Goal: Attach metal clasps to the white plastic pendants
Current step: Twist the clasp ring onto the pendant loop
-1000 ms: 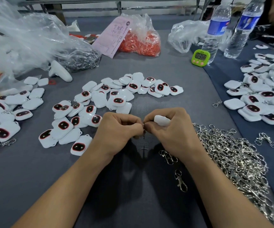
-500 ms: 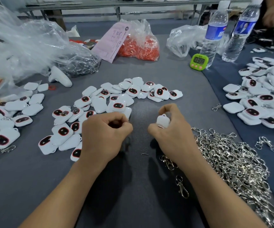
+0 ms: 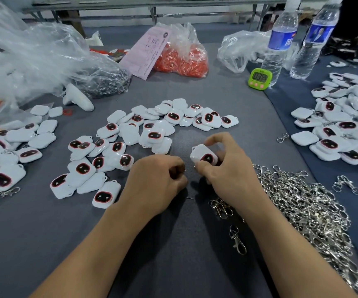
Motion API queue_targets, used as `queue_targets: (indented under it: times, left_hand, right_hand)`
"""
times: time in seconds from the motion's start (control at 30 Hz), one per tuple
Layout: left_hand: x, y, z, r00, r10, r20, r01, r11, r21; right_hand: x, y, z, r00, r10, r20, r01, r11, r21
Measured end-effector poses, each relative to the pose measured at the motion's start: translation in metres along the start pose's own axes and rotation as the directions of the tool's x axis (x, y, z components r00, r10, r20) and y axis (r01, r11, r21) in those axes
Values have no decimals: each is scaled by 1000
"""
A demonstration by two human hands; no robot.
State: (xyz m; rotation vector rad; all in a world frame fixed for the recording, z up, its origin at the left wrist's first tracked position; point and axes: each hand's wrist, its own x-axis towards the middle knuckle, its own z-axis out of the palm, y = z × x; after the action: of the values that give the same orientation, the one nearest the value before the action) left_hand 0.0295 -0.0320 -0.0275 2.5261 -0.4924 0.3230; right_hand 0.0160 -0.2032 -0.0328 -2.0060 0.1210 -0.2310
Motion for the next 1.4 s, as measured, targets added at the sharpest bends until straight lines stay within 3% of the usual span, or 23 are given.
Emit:
queue_targets:
  times: [0.3, 0.53, 0.97, 1.03, 1.13, 1.27, 1.4]
  left_hand:
    - [3, -3, 0, 997, 16, 69, -14, 999, -36]
    - [3, -4, 0, 995, 59, 75, -62, 998, 32]
    - [0, -3, 2, 998, 66, 10, -66, 994, 89]
    - [-1, -3, 3, 998, 61, -26, -60, 997, 56]
    - [0, -5, 2, 996, 5, -84, -18, 989, -146]
    - [2, -8, 2, 997, 26, -73, -46, 954, -297]
    - [4, -6, 1, 998, 43, -37, -53, 925, -377]
  right_hand:
    - [1, 0, -2, 996, -80, 33, 82, 993, -86]
    - [1, -2, -4, 989, -122, 81, 131, 984, -118]
    - [3, -1, -5, 989, -51, 141, 66, 993, -103]
    - [4, 0, -4, 991, -15, 133, 23, 998, -58]
    - [5, -1, -7, 988, 106, 115, -120, 985, 121]
    - [8, -7, -16, 945, 233, 229, -308, 867, 391]
    - [10, -8, -20, 896, 273, 351, -424, 761, 491]
